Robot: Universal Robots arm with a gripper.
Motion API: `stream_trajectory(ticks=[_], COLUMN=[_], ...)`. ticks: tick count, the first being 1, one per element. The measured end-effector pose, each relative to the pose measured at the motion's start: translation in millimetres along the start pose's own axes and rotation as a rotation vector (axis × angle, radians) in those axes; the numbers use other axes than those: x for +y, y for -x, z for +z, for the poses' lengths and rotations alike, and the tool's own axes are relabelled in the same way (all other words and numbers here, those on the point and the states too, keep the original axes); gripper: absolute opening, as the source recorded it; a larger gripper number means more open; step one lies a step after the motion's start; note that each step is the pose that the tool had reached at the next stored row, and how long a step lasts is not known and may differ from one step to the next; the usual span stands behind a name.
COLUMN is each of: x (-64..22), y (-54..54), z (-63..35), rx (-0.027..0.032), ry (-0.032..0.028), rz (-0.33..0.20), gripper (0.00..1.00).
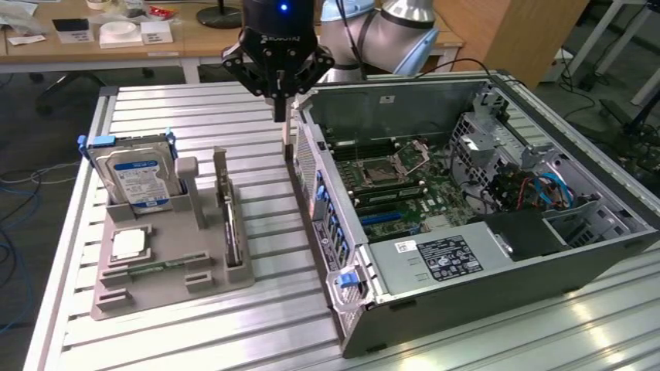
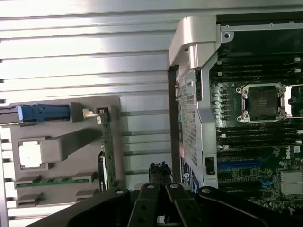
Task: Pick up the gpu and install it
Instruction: 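Reach for the gpu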
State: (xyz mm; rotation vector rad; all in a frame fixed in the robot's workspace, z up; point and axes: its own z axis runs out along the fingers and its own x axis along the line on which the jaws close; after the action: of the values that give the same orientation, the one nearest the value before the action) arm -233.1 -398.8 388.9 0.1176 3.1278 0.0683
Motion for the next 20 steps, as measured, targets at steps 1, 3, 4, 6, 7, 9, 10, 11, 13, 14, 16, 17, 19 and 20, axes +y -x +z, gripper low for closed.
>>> stream_trajectory(ticks=[1, 3, 4, 6, 7, 9, 10, 11, 13, 14, 16, 17, 19, 20], x=[-0.1, -0.4, -0.6, -0.9, -1.1, -1.4, -1.6, -1.7, -2.1, -2.2, -2.6, -2.7, -3.1, -3.2], y=[-2.0, -5.8, -7.8, -11.7, -13.8, -18.2, -20.5, -22.5, -26.6, -28.7, -33.1, -35.1, -39.3, -41.3], z=[0.1, 0.2, 0.3, 0.4, 0.5, 0.7, 0.8, 0.9, 1.0, 1.1, 1.2, 1.3, 1.5, 1.6], rx=[0.0004, 0.0014, 0.0018, 0.0027, 0.0031, 0.0037, 0.0041, 0.0046, 0.0054, 0.0059, 0.0067, 0.0071, 0.008, 0.0084], ry=[0.0, -0.0001, -0.0001, -0.0003, -0.0003, -0.0003, -0.0003, -0.0004, -0.0004, -0.0005, -0.0005, -0.0006, -0.0006, -0.0006], rz=[0.0, 0.0, 0.0, 0.0, 0.0, 0.0, 0.0, 0.0, 0.0, 0.0, 0.0, 0.0, 0.0, 0.0], gripper=[0.11, 0.11, 0.11, 0.11, 0.11, 0.11, 0.11, 0.11, 0.11, 0.11, 0.11, 0.11, 0.11, 0.11])
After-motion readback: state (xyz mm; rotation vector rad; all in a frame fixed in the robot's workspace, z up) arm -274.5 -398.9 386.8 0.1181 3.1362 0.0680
